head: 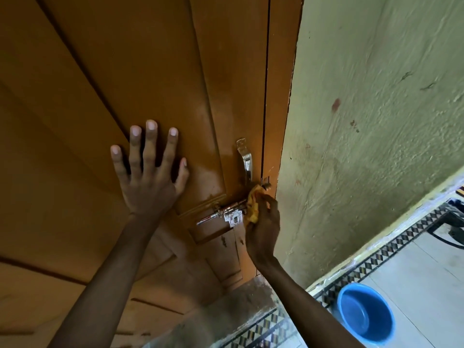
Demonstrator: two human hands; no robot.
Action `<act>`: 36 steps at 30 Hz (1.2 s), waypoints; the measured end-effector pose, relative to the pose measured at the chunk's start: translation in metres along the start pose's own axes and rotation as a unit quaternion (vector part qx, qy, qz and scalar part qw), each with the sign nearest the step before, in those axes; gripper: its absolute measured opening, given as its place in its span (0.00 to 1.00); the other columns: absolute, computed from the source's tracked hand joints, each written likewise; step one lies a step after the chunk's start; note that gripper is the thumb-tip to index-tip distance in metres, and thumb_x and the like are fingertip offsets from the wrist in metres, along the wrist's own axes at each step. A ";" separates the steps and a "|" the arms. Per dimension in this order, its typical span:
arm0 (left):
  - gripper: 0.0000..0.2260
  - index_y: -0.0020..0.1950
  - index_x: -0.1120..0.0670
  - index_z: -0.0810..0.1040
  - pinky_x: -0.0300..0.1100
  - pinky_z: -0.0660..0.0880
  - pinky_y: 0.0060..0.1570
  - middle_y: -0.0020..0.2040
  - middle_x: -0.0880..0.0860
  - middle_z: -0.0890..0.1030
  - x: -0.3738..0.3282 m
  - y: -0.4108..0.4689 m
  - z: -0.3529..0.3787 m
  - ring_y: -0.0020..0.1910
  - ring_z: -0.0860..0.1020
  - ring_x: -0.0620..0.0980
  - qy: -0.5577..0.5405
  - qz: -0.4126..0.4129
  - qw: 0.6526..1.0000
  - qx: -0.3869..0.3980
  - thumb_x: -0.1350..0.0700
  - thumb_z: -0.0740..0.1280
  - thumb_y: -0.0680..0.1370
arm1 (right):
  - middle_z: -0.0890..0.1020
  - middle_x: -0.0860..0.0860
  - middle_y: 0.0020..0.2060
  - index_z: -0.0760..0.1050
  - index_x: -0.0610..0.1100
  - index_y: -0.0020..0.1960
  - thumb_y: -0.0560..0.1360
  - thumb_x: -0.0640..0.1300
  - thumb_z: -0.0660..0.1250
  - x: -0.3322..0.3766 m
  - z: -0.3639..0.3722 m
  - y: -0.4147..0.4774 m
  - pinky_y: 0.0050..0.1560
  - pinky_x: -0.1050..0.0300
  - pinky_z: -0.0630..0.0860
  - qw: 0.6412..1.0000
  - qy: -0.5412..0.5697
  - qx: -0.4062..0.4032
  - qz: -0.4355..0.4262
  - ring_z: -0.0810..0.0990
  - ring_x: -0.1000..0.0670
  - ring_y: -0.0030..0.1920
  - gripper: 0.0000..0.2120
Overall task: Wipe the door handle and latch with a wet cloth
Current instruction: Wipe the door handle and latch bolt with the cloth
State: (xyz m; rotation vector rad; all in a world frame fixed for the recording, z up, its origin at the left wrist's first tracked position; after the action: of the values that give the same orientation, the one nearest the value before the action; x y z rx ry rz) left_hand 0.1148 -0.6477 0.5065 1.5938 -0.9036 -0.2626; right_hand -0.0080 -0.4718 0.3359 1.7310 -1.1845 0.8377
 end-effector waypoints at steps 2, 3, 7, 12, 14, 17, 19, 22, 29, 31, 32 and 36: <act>0.30 0.79 0.51 0.65 0.57 0.45 0.78 0.77 0.58 0.64 0.000 0.000 -0.001 0.81 0.49 0.53 -0.002 0.001 1.000 0.000 0.44 0.66 0.80 | 0.78 0.47 0.60 0.68 0.49 0.70 0.79 0.46 0.64 0.004 0.020 -0.004 0.56 0.48 0.81 0.997 0.025 0.073 0.027 0.78 0.46 0.58 0.19; 0.30 0.79 0.51 0.65 0.57 0.45 0.78 0.77 0.58 0.64 0.000 0.000 0.000 0.81 0.48 0.53 -0.003 0.002 1.000 0.000 0.43 0.66 0.80 | 0.78 0.48 0.60 0.68 0.53 0.69 0.80 0.51 0.62 0.006 0.031 -0.010 0.56 0.45 0.81 0.993 0.043 0.110 0.022 0.78 0.46 0.57 0.18; 0.31 0.80 0.51 0.63 0.57 0.45 0.78 0.77 0.58 0.63 0.000 0.000 0.000 0.81 0.48 0.53 0.003 0.001 1.000 0.000 0.43 0.66 0.80 | 0.79 0.50 0.61 0.74 0.48 0.66 0.80 0.44 0.64 0.026 0.035 -0.031 0.61 0.51 0.78 0.977 0.098 0.187 -0.041 0.78 0.48 0.61 0.15; 0.30 0.80 0.51 0.64 0.57 0.45 0.78 0.77 0.58 0.63 0.001 0.000 0.001 0.81 0.48 0.53 0.001 0.001 1.000 0.002 0.43 0.66 0.79 | 0.79 0.46 0.60 0.77 0.41 0.62 0.75 0.37 0.69 0.018 0.000 0.005 0.52 0.71 0.73 0.998 -0.017 0.050 -0.017 0.77 0.51 0.56 0.16; 0.30 0.79 0.50 0.65 0.57 0.45 0.78 0.77 0.57 0.64 0.000 0.000 0.000 0.81 0.48 0.53 0.002 -0.001 1.000 -0.001 0.43 0.67 0.79 | 0.78 0.47 0.59 0.73 0.46 0.65 0.77 0.46 0.66 0.017 0.009 0.006 0.55 0.56 0.80 0.998 -0.013 0.067 -0.008 0.78 0.47 0.57 0.17; 0.30 0.79 0.51 0.65 0.57 0.46 0.78 0.77 0.57 0.64 0.000 0.000 0.001 0.81 0.48 0.54 -0.002 0.004 1.000 -0.001 0.43 0.67 0.79 | 0.79 0.54 0.55 0.70 0.51 0.65 0.82 0.53 0.58 0.025 0.037 -0.019 0.55 0.50 0.81 0.985 0.067 0.146 -0.061 0.79 0.53 0.55 0.14; 0.31 0.80 0.51 0.64 0.57 0.45 0.78 0.77 0.57 0.63 0.001 0.000 0.002 0.81 0.48 0.54 0.003 0.005 1.000 -0.001 0.43 0.66 0.80 | 0.77 0.62 0.54 0.72 0.44 0.65 0.81 0.41 0.62 0.033 0.038 -0.027 0.56 0.62 0.79 0.974 0.078 0.184 -0.107 0.77 0.63 0.55 0.13; 0.31 0.80 0.50 0.63 0.57 0.45 0.78 0.77 0.57 0.63 0.000 -0.001 0.001 0.81 0.47 0.54 -0.001 0.004 1.000 0.002 0.43 0.66 0.80 | 0.76 0.65 0.52 0.76 0.41 0.61 0.76 0.33 0.66 0.029 0.019 -0.008 0.53 0.59 0.80 0.974 0.056 0.195 -0.101 0.78 0.64 0.52 0.14; 0.30 0.80 0.50 0.64 0.58 0.46 0.78 0.77 0.57 0.63 0.001 -0.002 0.004 0.81 0.47 0.54 0.001 0.005 1.000 0.010 0.43 0.65 0.80 | 0.78 0.49 0.58 0.71 0.52 0.65 0.81 0.43 0.63 0.018 0.035 -0.015 0.53 0.47 0.82 0.986 0.023 0.151 -0.073 0.79 0.47 0.55 0.14; 0.31 0.81 0.50 0.62 0.58 0.45 0.78 0.77 0.57 0.63 0.001 -0.001 0.003 0.81 0.46 0.54 0.003 0.005 1.000 0.013 0.43 0.65 0.80 | 0.79 0.52 0.55 0.75 0.50 0.62 0.81 0.39 0.63 0.023 0.033 -0.025 0.54 0.53 0.81 0.972 0.094 0.195 -0.088 0.81 0.54 0.53 0.12; 0.31 0.81 0.50 0.61 0.58 0.45 0.78 0.77 0.57 0.63 0.001 0.000 0.002 0.81 0.46 0.54 0.000 0.006 1.000 0.013 0.43 0.65 0.80 | 0.80 0.53 0.55 0.77 0.45 0.60 0.80 0.36 0.64 0.024 0.025 -0.024 0.55 0.60 0.80 0.970 0.081 0.207 -0.103 0.80 0.59 0.53 0.12; 0.30 0.80 0.50 0.63 0.57 0.44 0.78 0.77 0.57 0.63 0.001 -0.001 0.002 0.81 0.46 0.53 0.004 0.003 1.000 0.010 0.43 0.65 0.80 | 0.79 0.46 0.56 0.79 0.36 0.58 0.73 0.29 0.68 0.005 -0.001 0.008 0.55 0.65 0.76 0.993 0.042 0.105 -0.037 0.79 0.54 0.55 0.14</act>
State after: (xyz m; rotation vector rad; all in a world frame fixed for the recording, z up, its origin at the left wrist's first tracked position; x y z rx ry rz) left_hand 0.1142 -0.6497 0.5053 1.6084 -0.9072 -0.2430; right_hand -0.0139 -0.4737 0.3427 1.8767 -0.9998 1.0102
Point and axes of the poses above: each hand's wrist, its own y-axis towards the middle knuckle, its own z-axis out of the palm, x = y × z, the point moved 6 cm from there along y, towards the middle knuckle
